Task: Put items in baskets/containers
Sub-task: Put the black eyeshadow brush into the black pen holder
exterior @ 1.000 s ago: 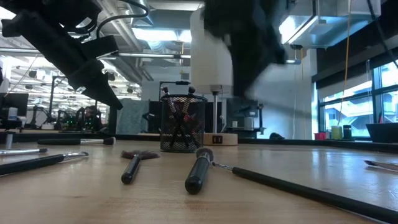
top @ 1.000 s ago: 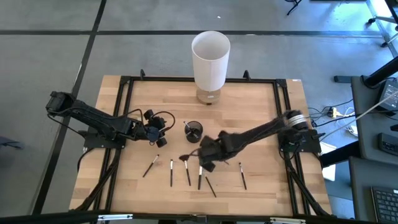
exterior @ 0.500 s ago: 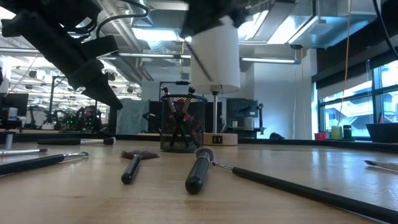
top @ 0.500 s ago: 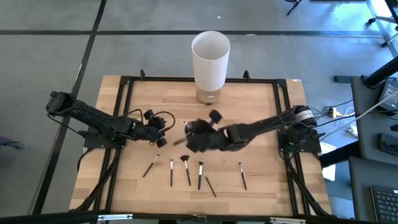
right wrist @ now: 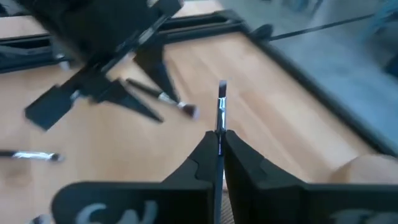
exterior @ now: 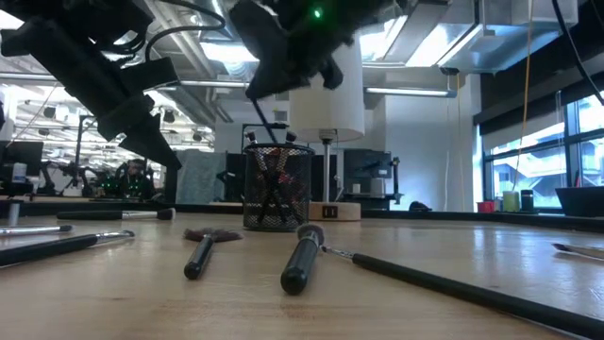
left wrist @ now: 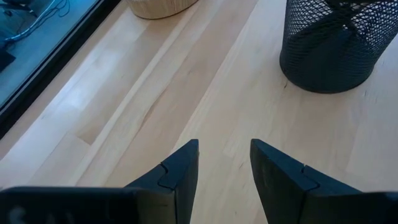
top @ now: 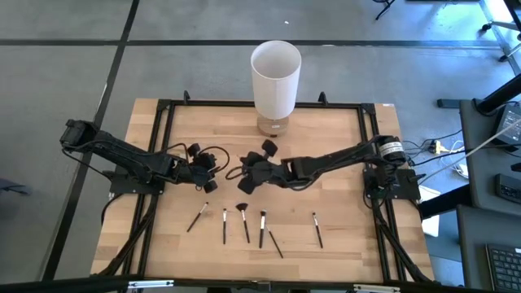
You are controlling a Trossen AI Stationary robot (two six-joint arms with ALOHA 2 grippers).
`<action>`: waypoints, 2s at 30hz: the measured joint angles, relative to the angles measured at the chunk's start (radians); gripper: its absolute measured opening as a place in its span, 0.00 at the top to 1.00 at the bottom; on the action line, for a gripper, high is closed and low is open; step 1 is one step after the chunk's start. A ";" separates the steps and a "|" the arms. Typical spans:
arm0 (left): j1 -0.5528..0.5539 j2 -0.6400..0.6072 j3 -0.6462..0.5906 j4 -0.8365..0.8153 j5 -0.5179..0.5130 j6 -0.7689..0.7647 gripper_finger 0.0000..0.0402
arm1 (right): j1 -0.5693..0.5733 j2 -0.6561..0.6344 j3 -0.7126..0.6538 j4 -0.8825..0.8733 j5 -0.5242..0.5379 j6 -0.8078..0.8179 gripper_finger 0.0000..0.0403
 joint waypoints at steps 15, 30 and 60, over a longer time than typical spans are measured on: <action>0.000 0.000 0.000 0.001 -0.003 -0.021 0.65 | -0.011 -0.011 -0.111 0.071 -0.030 0.028 0.71; 0.000 0.000 0.000 -0.001 -0.004 -0.028 0.65 | 0.084 -0.220 0.065 -0.975 -0.404 0.720 0.64; 0.000 0.000 0.000 0.076 -0.013 0.072 0.65 | 0.335 -0.033 -0.262 -0.829 -0.778 1.155 0.64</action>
